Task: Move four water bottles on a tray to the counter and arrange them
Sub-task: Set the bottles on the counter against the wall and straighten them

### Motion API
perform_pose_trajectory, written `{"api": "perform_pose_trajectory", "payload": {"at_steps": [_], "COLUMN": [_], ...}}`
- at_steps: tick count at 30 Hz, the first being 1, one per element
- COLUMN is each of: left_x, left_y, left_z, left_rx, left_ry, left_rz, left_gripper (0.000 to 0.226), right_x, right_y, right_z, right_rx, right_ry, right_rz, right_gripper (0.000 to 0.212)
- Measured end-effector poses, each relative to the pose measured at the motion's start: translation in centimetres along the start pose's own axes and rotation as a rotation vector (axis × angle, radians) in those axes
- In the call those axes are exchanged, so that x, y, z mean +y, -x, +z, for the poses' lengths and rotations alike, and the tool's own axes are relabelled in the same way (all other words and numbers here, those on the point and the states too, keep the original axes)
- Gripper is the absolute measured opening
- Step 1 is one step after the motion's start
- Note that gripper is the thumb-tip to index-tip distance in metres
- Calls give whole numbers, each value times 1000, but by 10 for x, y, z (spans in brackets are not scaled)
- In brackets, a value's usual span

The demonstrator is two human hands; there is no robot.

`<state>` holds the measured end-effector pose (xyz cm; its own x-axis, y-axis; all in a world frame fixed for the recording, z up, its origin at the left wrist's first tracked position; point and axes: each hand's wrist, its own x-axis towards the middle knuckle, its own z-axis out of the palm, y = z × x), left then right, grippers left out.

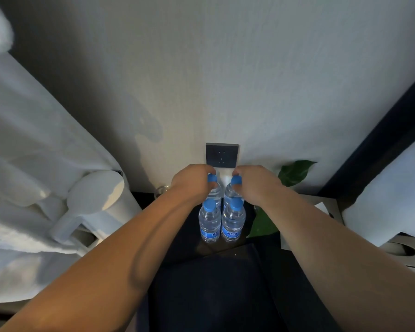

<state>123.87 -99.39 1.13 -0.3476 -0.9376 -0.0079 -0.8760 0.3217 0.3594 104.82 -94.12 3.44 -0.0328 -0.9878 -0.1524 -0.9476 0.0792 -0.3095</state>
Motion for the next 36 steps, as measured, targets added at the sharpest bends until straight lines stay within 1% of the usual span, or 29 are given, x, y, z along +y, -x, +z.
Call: {"api": "perform_pose_trajectory", "payload": {"at_steps": [5,9,16,20,23,26,31,36], "left_x": [-1,-2,-3,0,0,-3,-4,-7], "left_y": [-9,-14,-15,-16,-16,-13,-11,-10], "left_z": [2,3,7,6,5,3,1,5], "left_rx": [38,51,88,79,81,91,93,121], "left_ry": [33,62,19,-13,-4,19,10,6], "left_rz": [7,30,67,69,26,3,20,40], "left_gripper": [34,24,29,29,30,30,29,26], "right_x": [1,1,2,3,7,14,18,18], "right_y": [-10,-18,-22,-21,-16,-11,-3,-2], "right_z": [0,-1,1,1,5,14,21,24], "right_rx": [28,35,42,40,76,124,180,217], "right_ry": [-21,12,53,49,22,-31,-142,-193], "right_rz": [-2,-21,-50,-50,-59,-46,-68,-84], "right_gripper": [33,23,23,27,30,25,32,31]}}
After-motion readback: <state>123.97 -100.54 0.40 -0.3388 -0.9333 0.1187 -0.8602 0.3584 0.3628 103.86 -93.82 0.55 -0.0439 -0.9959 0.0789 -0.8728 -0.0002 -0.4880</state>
